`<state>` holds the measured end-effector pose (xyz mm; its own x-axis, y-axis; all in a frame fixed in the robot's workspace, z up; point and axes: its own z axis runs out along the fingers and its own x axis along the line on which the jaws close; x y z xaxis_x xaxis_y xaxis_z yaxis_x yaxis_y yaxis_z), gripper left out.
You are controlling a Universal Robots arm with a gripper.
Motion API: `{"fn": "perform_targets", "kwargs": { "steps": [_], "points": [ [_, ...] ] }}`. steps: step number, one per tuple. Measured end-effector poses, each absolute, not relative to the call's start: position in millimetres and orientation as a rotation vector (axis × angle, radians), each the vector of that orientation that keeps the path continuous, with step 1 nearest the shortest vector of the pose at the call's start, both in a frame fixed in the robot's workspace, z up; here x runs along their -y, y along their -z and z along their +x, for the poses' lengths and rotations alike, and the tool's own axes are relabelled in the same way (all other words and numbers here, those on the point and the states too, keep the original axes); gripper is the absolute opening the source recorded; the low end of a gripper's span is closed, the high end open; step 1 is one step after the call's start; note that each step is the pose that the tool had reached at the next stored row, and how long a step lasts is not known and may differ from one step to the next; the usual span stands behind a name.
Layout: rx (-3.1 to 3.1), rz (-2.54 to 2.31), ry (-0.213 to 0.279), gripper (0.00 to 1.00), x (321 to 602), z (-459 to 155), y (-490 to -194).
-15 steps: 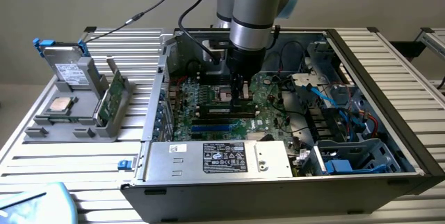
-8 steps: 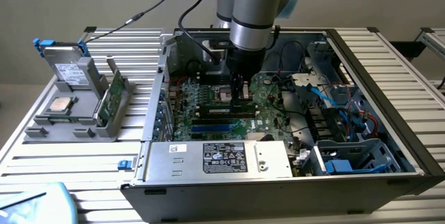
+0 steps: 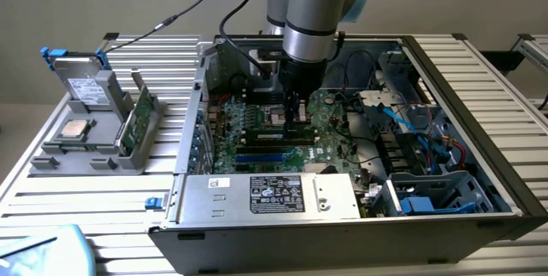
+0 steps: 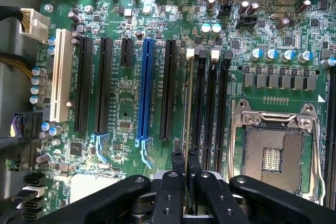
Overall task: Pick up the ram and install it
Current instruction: 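Insert the ram into the slot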
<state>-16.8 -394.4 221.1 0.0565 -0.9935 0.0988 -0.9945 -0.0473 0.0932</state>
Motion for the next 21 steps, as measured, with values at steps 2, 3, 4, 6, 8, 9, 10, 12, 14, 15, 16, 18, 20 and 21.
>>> {"fn": "perform_targets", "kwargs": {
  "steps": [2,3,4,6,8,9,10,12,14,15,16,18,20,21],
  "points": [
    [2.07,2.179,-0.011,0.14,394.3,-16.8,-221.0],
    [2.071,2.178,-0.011,0.14,394.3,-16.8,-220.9],
    [2.072,2.177,-0.011,0.14,394.3,-16.8,-220.6],
    [2.074,2.176,-0.011,0.14,394.3,-16.8,-220.2],
    [2.075,2.174,-0.011,0.14,394.3,-16.8,-219.7],
    [2.076,2.173,-0.011,0.14,394.2,-16.8,-219.5],
    [2.077,2.172,-0.011,0.14,394.2,-16.8,-219.3],
    [2.079,2.17,-0.01,0.14,394.1,-16.8,-218.8],
    [2.081,2.169,-0.01,0.14,394.0,-16.8,-218.6],
    [2.082,2.168,-0.01,0.14,394.0,-16.8,-218.4],
    [2.082,2.167,-0.01,0.14,394.0,-16.8,-218.2],
    [2.084,2.166,-0.01,0.14,393.9,-16.8,-217.6],
    [2.086,2.164,-0.01,0.14,393.9,-16.8,-217.0],
    [2.086,2.164,-0.01,0.14,393.9,-16.8,-217.0]
  ]
}}
